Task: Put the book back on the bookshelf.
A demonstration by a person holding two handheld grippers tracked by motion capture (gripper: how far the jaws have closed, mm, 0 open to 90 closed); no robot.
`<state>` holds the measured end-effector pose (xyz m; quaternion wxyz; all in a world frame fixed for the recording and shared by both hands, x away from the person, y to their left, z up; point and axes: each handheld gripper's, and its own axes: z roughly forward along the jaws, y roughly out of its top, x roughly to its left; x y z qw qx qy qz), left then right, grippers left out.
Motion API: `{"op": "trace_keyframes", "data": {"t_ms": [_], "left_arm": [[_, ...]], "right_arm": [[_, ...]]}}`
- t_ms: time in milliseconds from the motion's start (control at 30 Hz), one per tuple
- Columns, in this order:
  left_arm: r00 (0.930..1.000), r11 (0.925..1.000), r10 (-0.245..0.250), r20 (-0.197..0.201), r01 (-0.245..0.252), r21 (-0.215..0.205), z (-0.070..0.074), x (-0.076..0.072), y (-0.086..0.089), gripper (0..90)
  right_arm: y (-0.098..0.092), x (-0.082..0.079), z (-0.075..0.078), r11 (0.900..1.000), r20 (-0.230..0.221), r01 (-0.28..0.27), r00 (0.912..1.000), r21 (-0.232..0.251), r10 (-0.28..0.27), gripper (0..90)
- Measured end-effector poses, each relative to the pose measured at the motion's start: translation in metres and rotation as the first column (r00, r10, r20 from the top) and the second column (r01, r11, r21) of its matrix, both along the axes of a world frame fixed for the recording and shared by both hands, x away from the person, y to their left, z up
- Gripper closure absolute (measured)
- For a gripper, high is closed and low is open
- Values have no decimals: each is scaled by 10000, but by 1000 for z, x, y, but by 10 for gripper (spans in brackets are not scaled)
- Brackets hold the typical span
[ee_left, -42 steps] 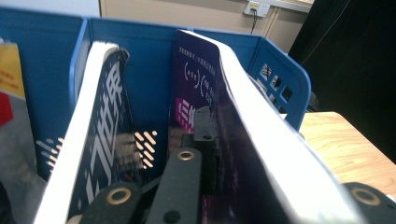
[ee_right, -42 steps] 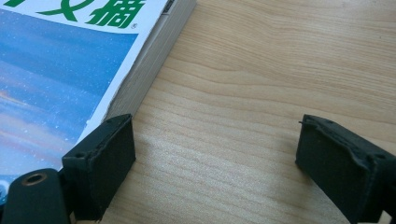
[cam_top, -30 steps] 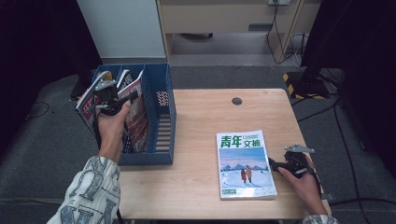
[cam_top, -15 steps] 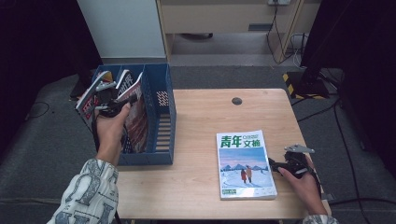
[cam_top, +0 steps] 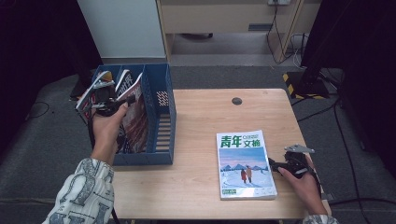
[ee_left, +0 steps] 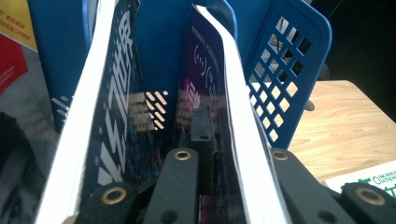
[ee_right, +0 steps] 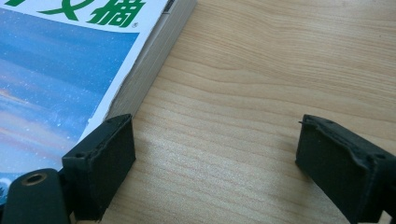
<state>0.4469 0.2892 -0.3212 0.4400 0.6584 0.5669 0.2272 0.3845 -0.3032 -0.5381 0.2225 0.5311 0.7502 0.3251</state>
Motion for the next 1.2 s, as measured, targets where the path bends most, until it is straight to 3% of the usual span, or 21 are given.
{"op": "trace_keyframes", "data": {"t_ms": [533,1200], "left_arm": [[9981,9987,-185,-585,213,472,5,-5,6,822],[9973,9983,-435,-587,456,356,2,-14,13,786]], "right_arm": [[0,0,0,10000,2,4,10000,0,-4,121],[0,0,0,10000,-5,-13,10000,-14,13,120]]}}
